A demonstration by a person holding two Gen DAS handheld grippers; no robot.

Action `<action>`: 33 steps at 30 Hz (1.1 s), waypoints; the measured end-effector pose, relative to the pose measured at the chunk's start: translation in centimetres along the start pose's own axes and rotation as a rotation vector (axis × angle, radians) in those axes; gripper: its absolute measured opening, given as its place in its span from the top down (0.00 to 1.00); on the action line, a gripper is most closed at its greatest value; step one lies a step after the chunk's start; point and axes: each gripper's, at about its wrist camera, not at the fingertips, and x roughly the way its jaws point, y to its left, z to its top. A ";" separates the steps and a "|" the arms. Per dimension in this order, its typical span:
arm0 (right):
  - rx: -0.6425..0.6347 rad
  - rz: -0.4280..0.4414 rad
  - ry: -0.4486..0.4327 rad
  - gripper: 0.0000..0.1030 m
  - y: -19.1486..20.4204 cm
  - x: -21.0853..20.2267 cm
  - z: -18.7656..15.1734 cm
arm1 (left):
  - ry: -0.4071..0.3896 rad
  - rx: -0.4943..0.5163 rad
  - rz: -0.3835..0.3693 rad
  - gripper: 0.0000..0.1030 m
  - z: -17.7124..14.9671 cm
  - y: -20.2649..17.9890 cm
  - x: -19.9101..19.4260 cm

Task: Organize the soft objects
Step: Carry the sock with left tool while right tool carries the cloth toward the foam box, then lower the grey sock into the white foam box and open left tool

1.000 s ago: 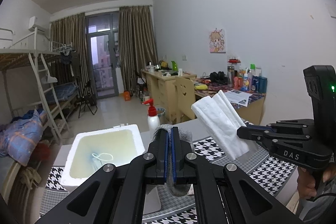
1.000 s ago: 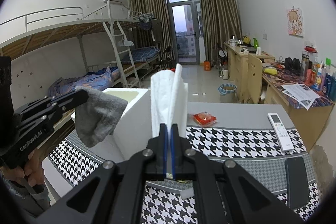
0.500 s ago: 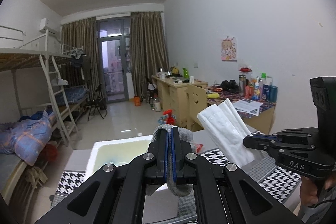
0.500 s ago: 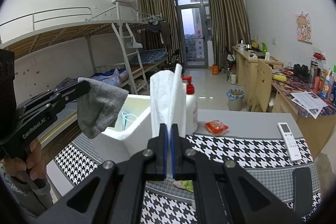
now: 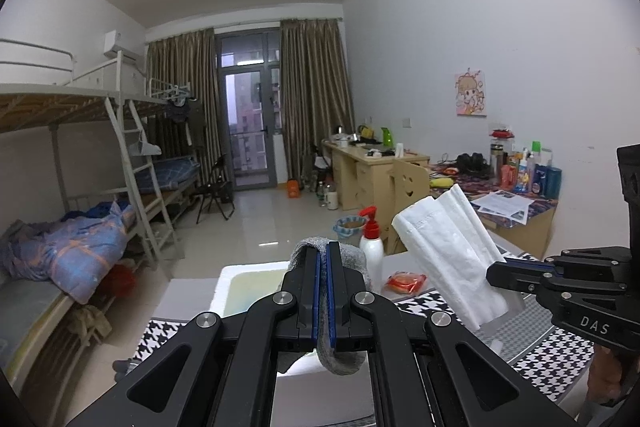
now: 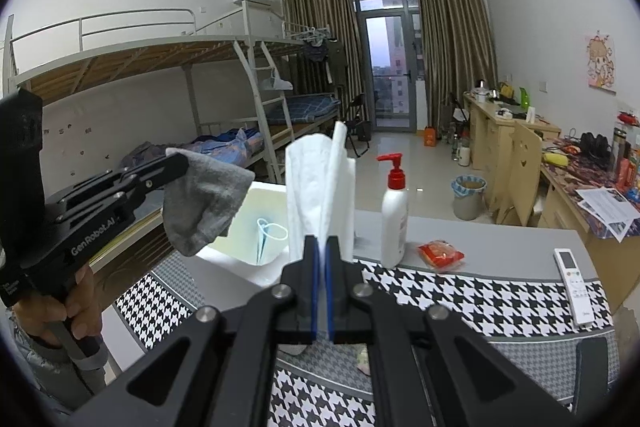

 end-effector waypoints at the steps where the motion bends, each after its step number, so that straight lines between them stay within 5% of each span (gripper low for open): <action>1: -0.001 0.003 0.001 0.95 0.1 0.1 0.0 | 0.002 -0.003 0.005 0.97 0.0 0.1 0.1; 33: 0.020 -0.034 0.027 0.95 0.7 1.4 -0.1 | 0.174 -0.049 0.033 0.97 -1.4 2.1 6.7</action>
